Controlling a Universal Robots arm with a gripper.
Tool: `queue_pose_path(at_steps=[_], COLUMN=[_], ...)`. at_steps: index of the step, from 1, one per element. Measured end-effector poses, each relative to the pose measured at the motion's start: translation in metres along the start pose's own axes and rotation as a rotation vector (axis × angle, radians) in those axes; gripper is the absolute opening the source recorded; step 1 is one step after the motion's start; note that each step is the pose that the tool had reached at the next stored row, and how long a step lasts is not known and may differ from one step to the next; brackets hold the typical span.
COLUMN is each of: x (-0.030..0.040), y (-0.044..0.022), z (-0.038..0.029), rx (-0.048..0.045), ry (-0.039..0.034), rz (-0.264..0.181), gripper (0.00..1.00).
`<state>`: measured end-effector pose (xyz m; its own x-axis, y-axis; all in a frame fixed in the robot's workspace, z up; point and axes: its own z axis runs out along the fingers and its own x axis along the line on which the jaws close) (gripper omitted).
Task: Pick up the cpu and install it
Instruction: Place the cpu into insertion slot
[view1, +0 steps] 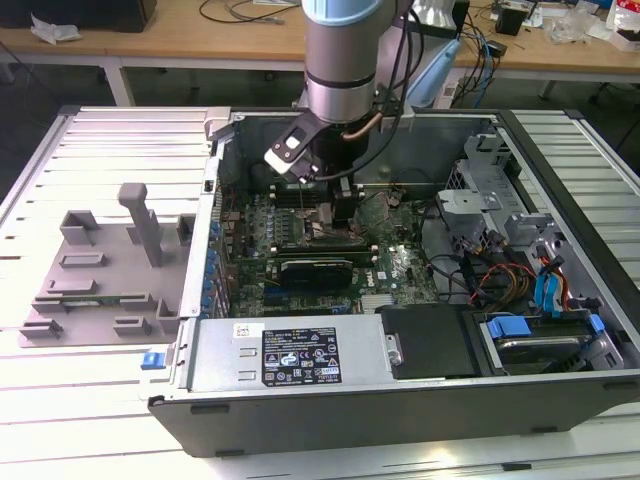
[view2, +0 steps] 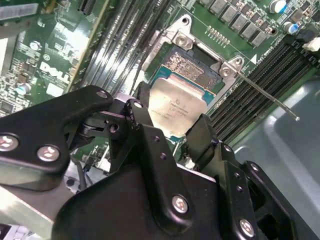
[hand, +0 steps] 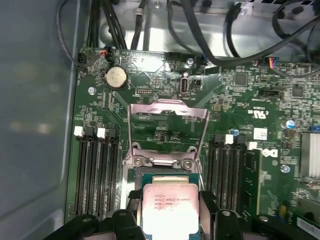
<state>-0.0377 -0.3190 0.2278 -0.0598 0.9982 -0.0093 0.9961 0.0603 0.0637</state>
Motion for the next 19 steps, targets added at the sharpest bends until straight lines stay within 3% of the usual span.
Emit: queue_pose_path(at_steps=[8,19], x=[0.0023,0.0025], y=[-0.0056,-0.0071], z=[0.0139,0.0261], rx=[0.0003,0.0006], ry=[-0.0022,-0.0045], rz=[0.011,0.042], gripper=[0.54,0.54])
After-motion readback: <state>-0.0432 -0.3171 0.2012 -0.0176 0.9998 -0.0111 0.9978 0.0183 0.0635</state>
